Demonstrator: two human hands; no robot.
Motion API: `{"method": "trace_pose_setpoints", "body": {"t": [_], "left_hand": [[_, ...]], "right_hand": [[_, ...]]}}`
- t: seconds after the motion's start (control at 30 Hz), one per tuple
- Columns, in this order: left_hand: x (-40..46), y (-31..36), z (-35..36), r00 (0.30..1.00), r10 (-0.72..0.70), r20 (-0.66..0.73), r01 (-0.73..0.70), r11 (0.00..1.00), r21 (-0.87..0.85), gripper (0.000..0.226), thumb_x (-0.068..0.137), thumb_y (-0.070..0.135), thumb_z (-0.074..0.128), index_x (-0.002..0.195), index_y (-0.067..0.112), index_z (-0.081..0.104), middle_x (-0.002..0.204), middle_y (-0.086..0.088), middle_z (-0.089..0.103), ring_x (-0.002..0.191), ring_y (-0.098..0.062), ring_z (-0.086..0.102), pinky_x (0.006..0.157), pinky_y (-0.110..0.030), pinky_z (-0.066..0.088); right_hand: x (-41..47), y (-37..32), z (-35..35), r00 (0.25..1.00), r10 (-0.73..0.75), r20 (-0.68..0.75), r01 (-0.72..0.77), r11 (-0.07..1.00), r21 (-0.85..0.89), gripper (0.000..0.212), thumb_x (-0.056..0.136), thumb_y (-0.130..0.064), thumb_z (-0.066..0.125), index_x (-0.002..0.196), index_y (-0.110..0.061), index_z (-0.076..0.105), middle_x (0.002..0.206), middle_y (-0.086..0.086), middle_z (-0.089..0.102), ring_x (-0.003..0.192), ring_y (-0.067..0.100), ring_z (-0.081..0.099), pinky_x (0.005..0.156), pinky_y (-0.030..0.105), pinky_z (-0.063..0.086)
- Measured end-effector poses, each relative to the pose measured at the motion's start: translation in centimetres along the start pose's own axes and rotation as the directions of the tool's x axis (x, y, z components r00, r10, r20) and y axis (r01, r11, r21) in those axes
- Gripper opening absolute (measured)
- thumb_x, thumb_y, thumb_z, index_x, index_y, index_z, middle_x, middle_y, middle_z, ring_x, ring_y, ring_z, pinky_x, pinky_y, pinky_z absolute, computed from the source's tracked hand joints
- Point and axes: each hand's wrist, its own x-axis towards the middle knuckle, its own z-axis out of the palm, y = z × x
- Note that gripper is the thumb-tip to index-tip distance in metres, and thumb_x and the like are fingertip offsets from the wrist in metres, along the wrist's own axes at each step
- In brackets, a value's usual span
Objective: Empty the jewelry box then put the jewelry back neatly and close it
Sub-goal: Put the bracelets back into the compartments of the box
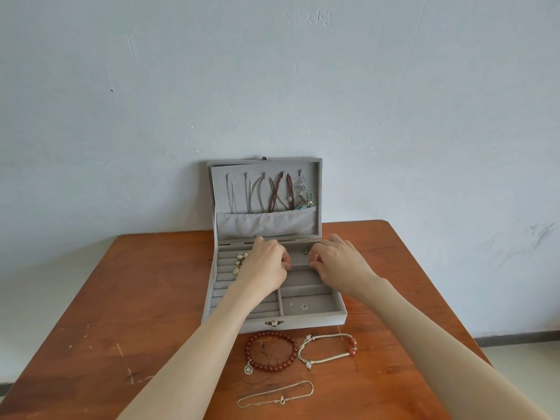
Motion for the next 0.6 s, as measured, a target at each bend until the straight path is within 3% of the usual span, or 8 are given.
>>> {"method": "trace_pose_setpoints", "body": {"t": [0.17, 0.27, 0.4, 0.5, 0.6], "left_hand": [[-1.4, -0.7, -0.1, 0.996, 0.076, -0.039, -0.076, 0.997, -0.016, 0.022, 0.092, 0.02, 0.053, 0.11, 0.015, 0.065, 0.116, 0.0, 0.059, 0.112, -0.02, 0.039, 0.091, -0.028, 0.035], [-3.1, -0.9, -0.5, 0.991, 0.092, -0.096, -0.099, 0.992, -0.076, 0.027, 0.091, 0.021, 0.054, 0.118, 0.017, 0.059, 0.119, 0.002, 0.054, 0.116, -0.016, 0.037, 0.095, -0.025, 0.03], [-6.1, -0.4, -1.8, 0.975, 0.151, -0.165, -0.171, 0.979, -0.113, 0.016, 0.089, 0.022, 0.058, 0.104, 0.02, 0.063, 0.101, 0.008, 0.055, 0.106, -0.01, 0.037, 0.091, -0.022, 0.03], [-8.7, 0.3, -2.0, 0.963, 0.219, -0.158, -0.239, 0.963, -0.121, 0.008, 0.088, 0.026, 0.059, 0.091, 0.021, 0.065, 0.09, 0.013, 0.052, 0.1, -0.008, 0.038, 0.089, -0.018, 0.024], [-10.5, 1.3, -1.2, 0.961, 0.251, -0.113, -0.263, 0.959, -0.105, 0.011, 0.088, 0.031, 0.058, 0.09, 0.023, 0.066, 0.088, 0.015, 0.05, 0.097, -0.007, 0.037, 0.088, -0.02, 0.031]], "right_hand": [[-1.3, -0.3, -0.2, 0.997, 0.058, -0.055, -0.052, 0.993, 0.102, 0.02, 0.092, -0.025, 0.05, 0.106, -0.017, 0.061, 0.113, -0.003, 0.059, 0.11, 0.022, 0.043, 0.089, 0.033, 0.033], [-3.2, -0.9, -0.3, 0.977, 0.086, -0.196, -0.051, 0.983, 0.178, 0.02, 0.09, -0.022, 0.054, 0.107, -0.015, 0.062, 0.113, 0.0, 0.059, 0.109, 0.025, 0.046, 0.089, 0.037, 0.037], [-6.5, -2.5, -0.6, 0.93, 0.043, -0.364, 0.062, 0.961, 0.271, 0.009, 0.083, -0.011, 0.063, 0.091, -0.01, 0.067, 0.091, 0.002, 0.062, 0.088, 0.026, 0.055, 0.075, 0.037, 0.047], [-9.2, -3.3, -0.5, 0.939, 0.074, -0.337, 0.041, 0.946, 0.322, 0.003, 0.084, -0.012, 0.062, 0.083, -0.012, 0.065, 0.079, -0.008, 0.054, 0.079, 0.018, 0.053, 0.07, 0.031, 0.046], [-11.4, -2.8, 0.2, 0.949, 0.215, -0.233, -0.127, 0.931, 0.343, 0.01, 0.087, -0.022, 0.059, 0.084, -0.013, 0.061, 0.082, -0.008, 0.051, 0.08, 0.016, 0.051, 0.07, 0.028, 0.044]]}}
